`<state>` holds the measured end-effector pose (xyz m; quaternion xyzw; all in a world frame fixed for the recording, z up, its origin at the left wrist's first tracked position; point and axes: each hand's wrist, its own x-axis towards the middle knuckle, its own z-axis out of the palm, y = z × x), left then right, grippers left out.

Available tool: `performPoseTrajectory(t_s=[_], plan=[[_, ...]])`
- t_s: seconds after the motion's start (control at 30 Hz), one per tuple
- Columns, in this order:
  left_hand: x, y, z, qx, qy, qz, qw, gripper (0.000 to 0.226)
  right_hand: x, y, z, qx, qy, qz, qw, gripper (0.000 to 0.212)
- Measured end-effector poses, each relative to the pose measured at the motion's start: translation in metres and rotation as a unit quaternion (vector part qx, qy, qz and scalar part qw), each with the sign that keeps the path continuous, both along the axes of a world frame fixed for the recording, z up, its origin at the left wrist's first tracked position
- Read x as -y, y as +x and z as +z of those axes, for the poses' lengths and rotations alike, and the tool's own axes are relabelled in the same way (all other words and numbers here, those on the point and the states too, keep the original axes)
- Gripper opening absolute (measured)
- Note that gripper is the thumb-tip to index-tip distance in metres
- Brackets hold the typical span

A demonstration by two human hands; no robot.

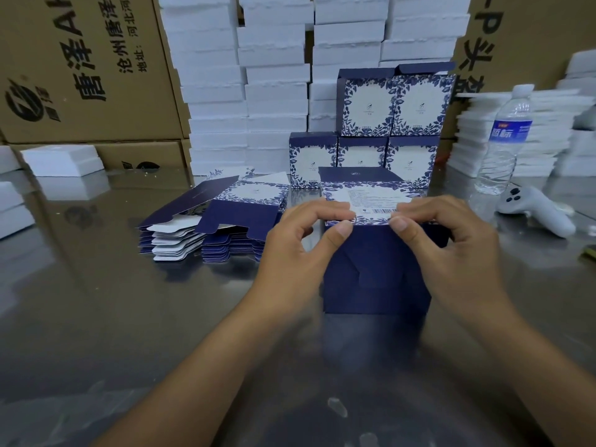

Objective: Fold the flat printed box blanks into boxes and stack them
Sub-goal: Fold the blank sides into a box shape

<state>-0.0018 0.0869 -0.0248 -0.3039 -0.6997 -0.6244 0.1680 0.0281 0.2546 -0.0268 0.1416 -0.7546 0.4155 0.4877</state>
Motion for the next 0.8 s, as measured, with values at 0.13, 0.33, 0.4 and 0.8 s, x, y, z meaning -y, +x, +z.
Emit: performPoseTrajectory(t_s=[0.13,0.33,0.4,0.8], plan=[[-0.002,0.001,0.002,0.002,0.009,-0.001,1.0,0.022,0.002,0.001,0.0,-0.004,0.008,-0.012,1.0,0.005],[-0.002,0.004,0.002,0.01,-0.001,-0.01,1.0,0.023,-0.003,0.005,-0.001,0.026,-0.008,0.02,0.999,0.001],[-0.002,0.005,0.003,0.011,-0.005,-0.016,1.0,0.023,-0.007,0.008,-0.002,0.067,-0.035,0.042,0.996,0.004],[-0.003,0.006,0.003,0.016,0.003,-0.012,1.0,0.024,-0.009,0.005,-0.002,0.102,-0.086,0.074,0.988,0.009]])
